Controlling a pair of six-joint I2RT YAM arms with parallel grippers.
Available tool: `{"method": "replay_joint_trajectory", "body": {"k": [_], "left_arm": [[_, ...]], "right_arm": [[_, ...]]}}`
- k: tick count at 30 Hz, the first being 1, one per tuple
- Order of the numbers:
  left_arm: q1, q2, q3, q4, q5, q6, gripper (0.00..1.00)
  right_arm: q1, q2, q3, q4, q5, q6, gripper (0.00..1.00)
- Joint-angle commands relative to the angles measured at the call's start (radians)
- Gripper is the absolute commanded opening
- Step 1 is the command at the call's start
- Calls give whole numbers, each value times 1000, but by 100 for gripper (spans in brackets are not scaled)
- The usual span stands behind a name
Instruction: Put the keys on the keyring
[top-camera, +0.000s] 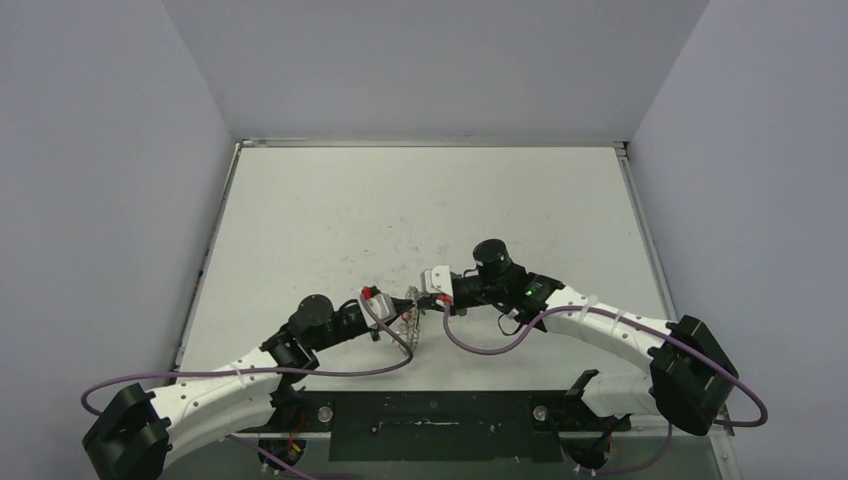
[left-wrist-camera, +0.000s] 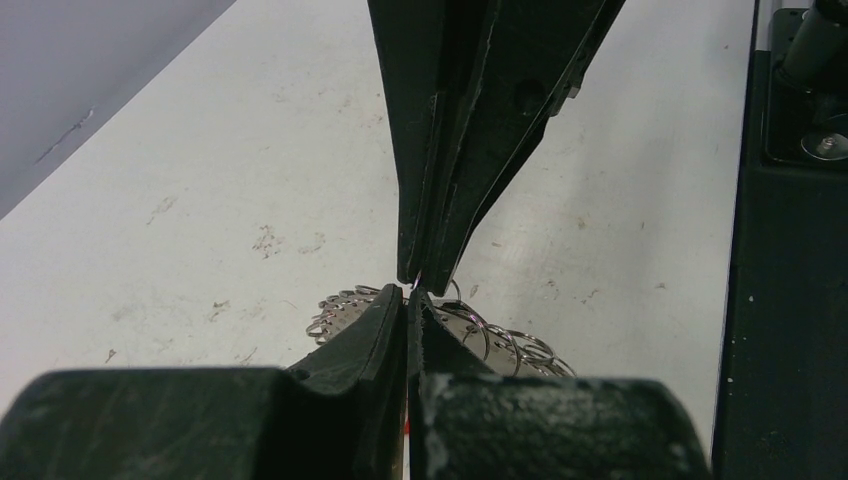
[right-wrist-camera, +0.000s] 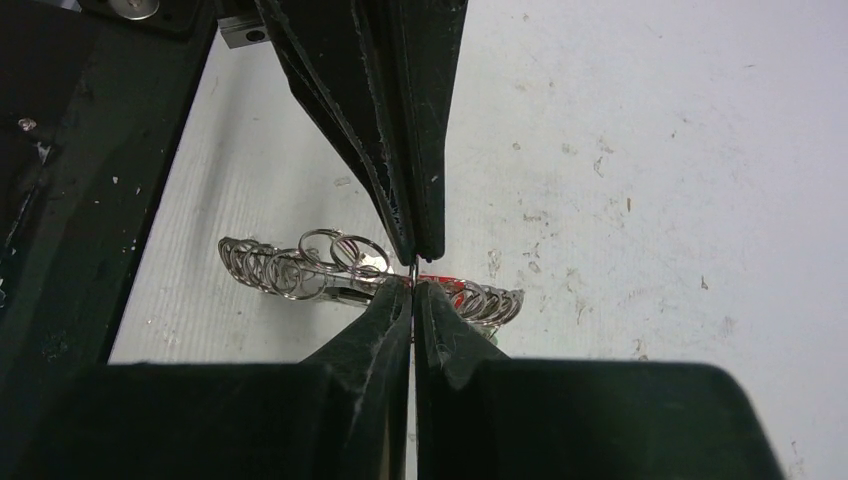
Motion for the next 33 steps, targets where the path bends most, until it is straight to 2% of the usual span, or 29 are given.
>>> {"method": "replay_joint_trajectory", "body": {"k": [1,6,9,11,13,19,27,33], "left_arm": [[-4,-23,37,46,-5,3,0],[-4,-41,38,27,-10,7,2],[-4,-63,47,-26,-8,29,21],[-4,-77,53,-64,-7,42,28],[-4,-89,59,-87,-8,52,31],[-4,-75,77,-89,4,66,30],[-5,2,107,-47,71,78,30],[-4,49,128,-37,150,83,16]], "right_arm": [[-6,-6,52,-31,-36,-36,0],[-4,-16,140,-211,0,-68,0],[-1,2,232,-389,36,-78,0],[10,23,298,-501,73,-89,0],[27,46,361,-603,118,-97,0],[90,121,517,-780,236,-49,0],[134,196,645,-869,269,-4,0],[150,211,661,-875,279,-4,0]]}}
